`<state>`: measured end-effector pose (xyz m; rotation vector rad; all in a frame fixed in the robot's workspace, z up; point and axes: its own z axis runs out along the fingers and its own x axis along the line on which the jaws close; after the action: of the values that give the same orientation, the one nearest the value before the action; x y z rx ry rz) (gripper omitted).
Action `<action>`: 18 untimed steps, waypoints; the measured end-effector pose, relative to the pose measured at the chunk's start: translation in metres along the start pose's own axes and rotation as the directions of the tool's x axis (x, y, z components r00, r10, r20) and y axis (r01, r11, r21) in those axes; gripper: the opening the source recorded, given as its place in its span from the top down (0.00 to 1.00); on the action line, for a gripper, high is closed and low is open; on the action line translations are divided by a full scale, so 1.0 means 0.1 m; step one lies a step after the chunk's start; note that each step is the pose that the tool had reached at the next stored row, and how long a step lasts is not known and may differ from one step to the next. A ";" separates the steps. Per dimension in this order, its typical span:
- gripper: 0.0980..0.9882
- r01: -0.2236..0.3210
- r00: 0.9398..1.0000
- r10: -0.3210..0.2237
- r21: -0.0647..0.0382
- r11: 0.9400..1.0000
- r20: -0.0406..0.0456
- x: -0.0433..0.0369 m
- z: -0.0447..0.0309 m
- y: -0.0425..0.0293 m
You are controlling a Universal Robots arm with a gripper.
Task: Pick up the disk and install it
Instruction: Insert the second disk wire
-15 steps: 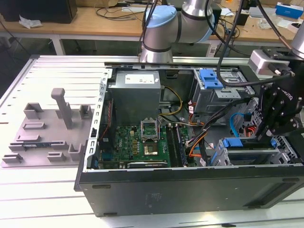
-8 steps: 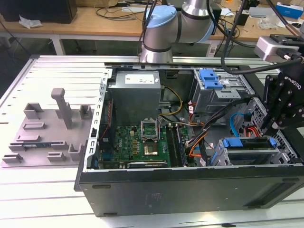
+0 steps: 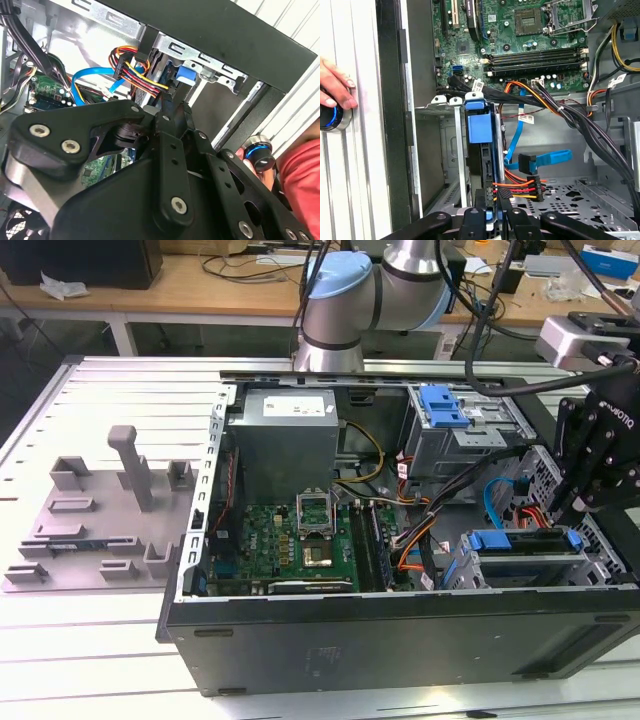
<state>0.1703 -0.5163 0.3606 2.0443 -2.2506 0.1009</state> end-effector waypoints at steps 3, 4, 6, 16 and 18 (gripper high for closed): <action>0.85 0.000 1.000 0.000 0.000 1.000 0.000 0.000 0.000 0.000; 0.85 0.000 1.000 0.000 0.000 1.000 0.000 0.000 0.000 0.000; 0.85 0.000 1.000 0.000 0.000 1.000 0.000 0.000 0.000 0.000; 0.85 0.011 0.985 -0.009 0.016 1.000 -0.170 -0.450 -0.053 0.054; 0.85 0.015 0.983 -0.011 0.017 1.000 -0.182 -0.508 -0.059 0.059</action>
<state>0.1694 -0.4648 0.3605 1.9695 -2.1341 0.2959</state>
